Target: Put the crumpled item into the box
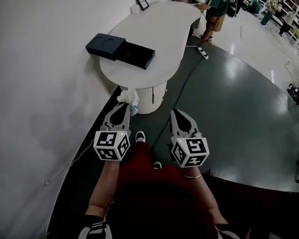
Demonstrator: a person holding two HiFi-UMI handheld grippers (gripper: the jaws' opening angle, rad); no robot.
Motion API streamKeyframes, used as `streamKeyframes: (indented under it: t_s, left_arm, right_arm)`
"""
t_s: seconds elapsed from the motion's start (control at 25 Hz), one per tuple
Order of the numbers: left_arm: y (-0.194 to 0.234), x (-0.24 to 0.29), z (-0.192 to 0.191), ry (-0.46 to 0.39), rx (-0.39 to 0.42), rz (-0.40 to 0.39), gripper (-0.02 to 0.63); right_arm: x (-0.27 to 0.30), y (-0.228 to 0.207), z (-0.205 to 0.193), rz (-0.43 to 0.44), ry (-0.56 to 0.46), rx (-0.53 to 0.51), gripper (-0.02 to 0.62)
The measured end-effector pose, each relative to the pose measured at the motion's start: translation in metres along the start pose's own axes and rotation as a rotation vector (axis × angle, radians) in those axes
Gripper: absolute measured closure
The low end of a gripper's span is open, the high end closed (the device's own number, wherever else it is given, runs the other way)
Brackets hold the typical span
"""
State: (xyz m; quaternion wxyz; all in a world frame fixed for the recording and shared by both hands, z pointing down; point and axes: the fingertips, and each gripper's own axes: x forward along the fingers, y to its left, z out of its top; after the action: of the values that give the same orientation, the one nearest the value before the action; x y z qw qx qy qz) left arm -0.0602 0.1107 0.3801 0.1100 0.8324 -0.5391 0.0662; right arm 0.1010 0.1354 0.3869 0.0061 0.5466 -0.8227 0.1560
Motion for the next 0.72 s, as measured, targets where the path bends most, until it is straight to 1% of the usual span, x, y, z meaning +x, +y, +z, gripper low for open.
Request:
streamKeyframes:
  t_s: [0.36,0.72]
  left_arm:
    - [0.021,0.049,-0.001,0.013,-0.025,-0.017,0.583]
    - [0.061,0.104,0.005,0.033,-0.030,-0.038,0.581]
  right_arm:
    - [0.047,-0.014,0.003,-0.011,0.025,0.003,0.580]
    - [0.115,-0.019,0.011,-0.020,0.040,0.000,0.580]
